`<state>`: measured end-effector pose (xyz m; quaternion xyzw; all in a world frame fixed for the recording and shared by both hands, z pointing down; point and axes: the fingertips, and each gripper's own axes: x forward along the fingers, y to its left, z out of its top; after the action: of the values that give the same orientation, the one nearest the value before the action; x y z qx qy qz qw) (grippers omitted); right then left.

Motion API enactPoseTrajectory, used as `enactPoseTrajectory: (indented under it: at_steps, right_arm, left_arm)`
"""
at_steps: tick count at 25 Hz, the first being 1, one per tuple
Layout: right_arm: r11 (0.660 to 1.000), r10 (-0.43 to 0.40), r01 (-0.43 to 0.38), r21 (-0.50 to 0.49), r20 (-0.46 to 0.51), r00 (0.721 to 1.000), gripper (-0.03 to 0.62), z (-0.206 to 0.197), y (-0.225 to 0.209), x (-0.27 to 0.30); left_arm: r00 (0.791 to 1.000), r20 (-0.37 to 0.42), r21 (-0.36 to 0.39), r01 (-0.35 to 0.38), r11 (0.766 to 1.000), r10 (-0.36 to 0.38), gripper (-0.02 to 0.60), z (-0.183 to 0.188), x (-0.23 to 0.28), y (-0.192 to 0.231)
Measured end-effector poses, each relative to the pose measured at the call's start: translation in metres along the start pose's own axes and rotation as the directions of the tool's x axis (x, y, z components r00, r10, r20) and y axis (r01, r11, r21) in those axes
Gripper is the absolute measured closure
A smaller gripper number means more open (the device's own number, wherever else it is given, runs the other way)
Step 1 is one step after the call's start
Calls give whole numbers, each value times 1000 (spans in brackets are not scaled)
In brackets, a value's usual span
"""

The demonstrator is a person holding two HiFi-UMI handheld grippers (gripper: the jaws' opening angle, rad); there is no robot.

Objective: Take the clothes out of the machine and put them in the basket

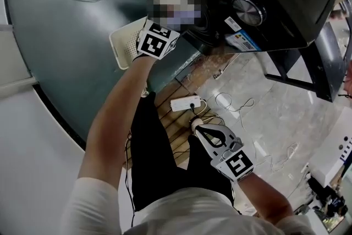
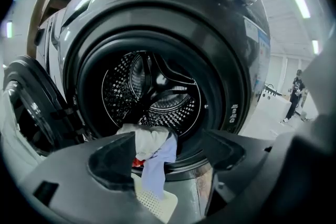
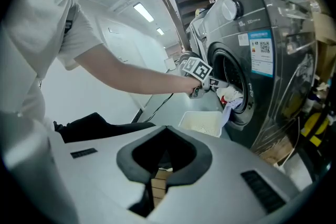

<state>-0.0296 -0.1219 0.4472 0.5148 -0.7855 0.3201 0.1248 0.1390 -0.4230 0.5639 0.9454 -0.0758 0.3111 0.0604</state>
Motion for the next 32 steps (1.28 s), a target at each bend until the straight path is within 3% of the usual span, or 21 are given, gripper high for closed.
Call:
enactPoseTrajectory:
  at_steps: [6,12,21,32]
  right_arm:
    - [999,-22,21,42,11,1000,591,-5,-12,21]
    - [998,-38,39,53,-17,999,591,-22,-26,36]
    - [992,-67,70,109,-29,997,591,-38,-43,47]
    - [980,-100,104,172,-35,994,591,-47,-56,50]
  left_arm:
    - [999,-44,64,18,998,-15,187,-7,51,21]
    - [995,-102,178,2,984,16,163,-18,92,38]
    - [988,-154,198,23,980,7,141,-28,142,58]
    - [968,-243,246,9,969,52,141,-51,184,68]
